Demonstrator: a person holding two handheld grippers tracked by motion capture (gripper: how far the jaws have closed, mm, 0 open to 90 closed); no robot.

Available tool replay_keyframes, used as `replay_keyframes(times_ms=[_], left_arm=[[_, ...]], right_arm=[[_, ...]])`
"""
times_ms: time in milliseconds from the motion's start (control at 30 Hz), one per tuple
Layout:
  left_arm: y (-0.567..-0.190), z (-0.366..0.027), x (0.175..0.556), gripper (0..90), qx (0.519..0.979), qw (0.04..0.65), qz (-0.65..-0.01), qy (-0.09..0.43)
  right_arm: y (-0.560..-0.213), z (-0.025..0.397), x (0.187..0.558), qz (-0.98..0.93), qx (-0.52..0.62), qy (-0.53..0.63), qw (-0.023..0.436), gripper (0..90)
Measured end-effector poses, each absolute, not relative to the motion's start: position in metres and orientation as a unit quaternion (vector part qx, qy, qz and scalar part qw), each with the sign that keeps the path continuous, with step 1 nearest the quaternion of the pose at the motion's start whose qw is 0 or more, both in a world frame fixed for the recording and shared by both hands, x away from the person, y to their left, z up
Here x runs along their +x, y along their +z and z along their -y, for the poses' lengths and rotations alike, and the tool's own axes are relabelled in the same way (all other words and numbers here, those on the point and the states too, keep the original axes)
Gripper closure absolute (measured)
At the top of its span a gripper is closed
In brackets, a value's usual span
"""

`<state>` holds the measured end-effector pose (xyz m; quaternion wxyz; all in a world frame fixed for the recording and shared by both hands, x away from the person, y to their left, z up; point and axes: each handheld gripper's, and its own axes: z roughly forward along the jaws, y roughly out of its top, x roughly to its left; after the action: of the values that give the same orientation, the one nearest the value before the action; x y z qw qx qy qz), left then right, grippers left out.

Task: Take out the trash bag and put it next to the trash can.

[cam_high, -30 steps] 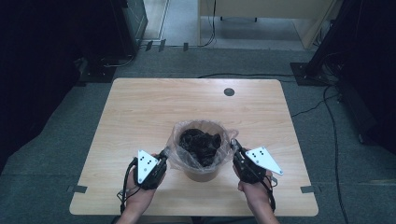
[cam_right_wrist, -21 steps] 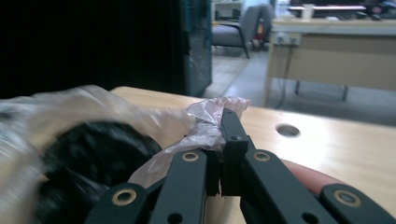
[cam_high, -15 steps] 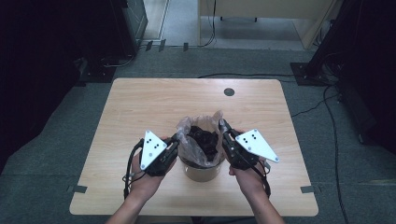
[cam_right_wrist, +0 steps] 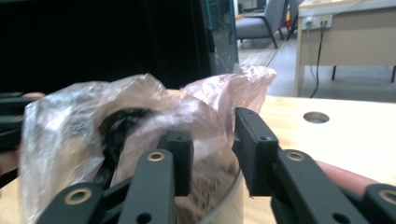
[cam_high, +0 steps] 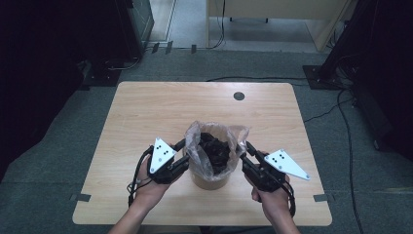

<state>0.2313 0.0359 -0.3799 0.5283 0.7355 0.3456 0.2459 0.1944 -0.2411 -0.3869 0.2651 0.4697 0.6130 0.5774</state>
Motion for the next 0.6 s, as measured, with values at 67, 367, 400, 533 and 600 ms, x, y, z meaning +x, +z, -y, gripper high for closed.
replay_keyframes(times_ms=[67, 367, 400, 533, 600], left_arm=[[-0.378, -0.033, 0.23, 63.9, 0.735, 0.534, -0.341, 0.242], [-0.373, -0.016, 0.233, 65.9, 0.742, 0.527, -0.335, 0.244], [-0.372, -0.014, 0.234, 65.9, 0.742, 0.526, -0.336, 0.244], [-0.371, -0.01, 0.238, 65.6, 0.742, 0.523, -0.341, 0.244], [-0.371, -0.009, 0.239, 65.3, 0.741, 0.522, -0.345, 0.245]], right_arm=[[-0.389, 0.243, 0.189, -0.618, 0.465, 0.58, 0.255, 62.6], [-0.397, 0.225, 0.174, -0.653, 0.419, 0.608, 0.168, 39.1], [-0.397, 0.221, 0.173, -0.657, 0.416, 0.607, 0.167, 35.9], [-0.4, 0.198, 0.175, -0.673, 0.417, 0.585, 0.178, 21.8], [-0.402, 0.191, 0.178, -0.675, 0.43, 0.573, 0.178, 19.6]])
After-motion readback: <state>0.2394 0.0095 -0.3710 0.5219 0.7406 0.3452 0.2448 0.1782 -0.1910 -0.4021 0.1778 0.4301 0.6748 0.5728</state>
